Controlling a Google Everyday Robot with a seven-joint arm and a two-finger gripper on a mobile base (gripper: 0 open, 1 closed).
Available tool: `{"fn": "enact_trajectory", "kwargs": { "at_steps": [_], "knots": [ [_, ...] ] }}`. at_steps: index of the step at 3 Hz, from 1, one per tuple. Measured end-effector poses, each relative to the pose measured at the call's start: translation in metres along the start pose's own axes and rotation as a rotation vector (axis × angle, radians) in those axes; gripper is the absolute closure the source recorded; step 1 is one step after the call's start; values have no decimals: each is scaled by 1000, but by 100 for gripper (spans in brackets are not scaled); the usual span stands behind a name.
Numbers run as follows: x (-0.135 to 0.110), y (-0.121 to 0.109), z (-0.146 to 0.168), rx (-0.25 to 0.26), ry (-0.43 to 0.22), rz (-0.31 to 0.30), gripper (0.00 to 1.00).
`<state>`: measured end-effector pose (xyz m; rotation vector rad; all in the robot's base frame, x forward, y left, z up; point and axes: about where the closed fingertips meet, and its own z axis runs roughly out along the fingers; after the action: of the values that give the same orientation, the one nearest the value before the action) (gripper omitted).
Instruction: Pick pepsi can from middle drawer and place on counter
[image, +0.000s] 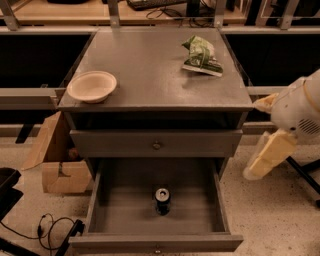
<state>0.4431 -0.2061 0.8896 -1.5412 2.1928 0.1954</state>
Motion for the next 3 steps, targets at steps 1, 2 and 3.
{"fn": "enact_trajectory", "kwargs": {
  "at_steps": [1,2,3],
  "knots": [
    [16,8,70,-51,-155,77,0],
    [20,12,117,-31,-339,116,0],
    [14,3,151,59,-520,93,0]
  ]
}}
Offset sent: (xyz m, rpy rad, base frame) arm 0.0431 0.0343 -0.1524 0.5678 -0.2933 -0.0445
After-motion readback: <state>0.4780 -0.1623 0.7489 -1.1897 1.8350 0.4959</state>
